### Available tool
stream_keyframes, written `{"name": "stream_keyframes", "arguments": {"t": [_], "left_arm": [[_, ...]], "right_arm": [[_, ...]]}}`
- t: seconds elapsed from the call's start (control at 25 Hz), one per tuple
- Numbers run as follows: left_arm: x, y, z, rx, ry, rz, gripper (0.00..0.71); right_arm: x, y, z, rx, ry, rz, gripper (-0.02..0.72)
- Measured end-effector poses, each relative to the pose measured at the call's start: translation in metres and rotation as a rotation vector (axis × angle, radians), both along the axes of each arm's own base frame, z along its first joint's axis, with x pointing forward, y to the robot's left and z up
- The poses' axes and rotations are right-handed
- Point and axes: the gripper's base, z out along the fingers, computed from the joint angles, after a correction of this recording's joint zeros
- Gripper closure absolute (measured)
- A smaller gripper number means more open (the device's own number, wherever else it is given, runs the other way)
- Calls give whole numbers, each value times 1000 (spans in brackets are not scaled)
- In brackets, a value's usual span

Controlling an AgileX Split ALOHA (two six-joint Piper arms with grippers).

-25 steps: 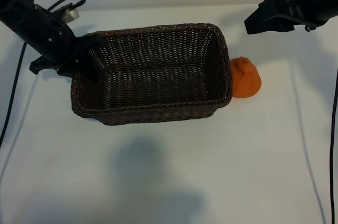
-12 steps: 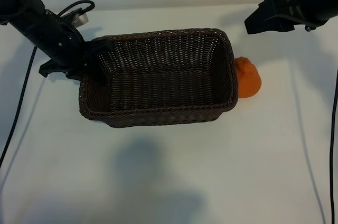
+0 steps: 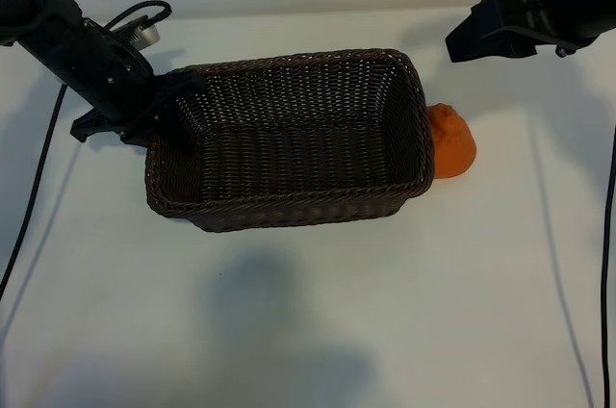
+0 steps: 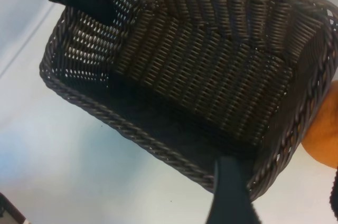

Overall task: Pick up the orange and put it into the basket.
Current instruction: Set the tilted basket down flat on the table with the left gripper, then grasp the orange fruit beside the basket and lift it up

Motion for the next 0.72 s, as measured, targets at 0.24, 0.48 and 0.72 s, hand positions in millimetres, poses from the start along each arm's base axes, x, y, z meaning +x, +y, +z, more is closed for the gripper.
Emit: {"name": "stream_keyframes", "arguments": {"t": [0.24, 0.48, 0.72], "left_arm": [[0, 0, 0, 0, 0, 1, 561], [0, 0, 0, -1, 0, 3, 521], [0, -2, 1, -18, 12, 33, 308]], "right_arm": [[0, 0, 0, 0, 0, 0, 256], [0, 0, 0, 0, 0, 0, 256], [0, 0, 0, 0, 0, 0, 256]]}}
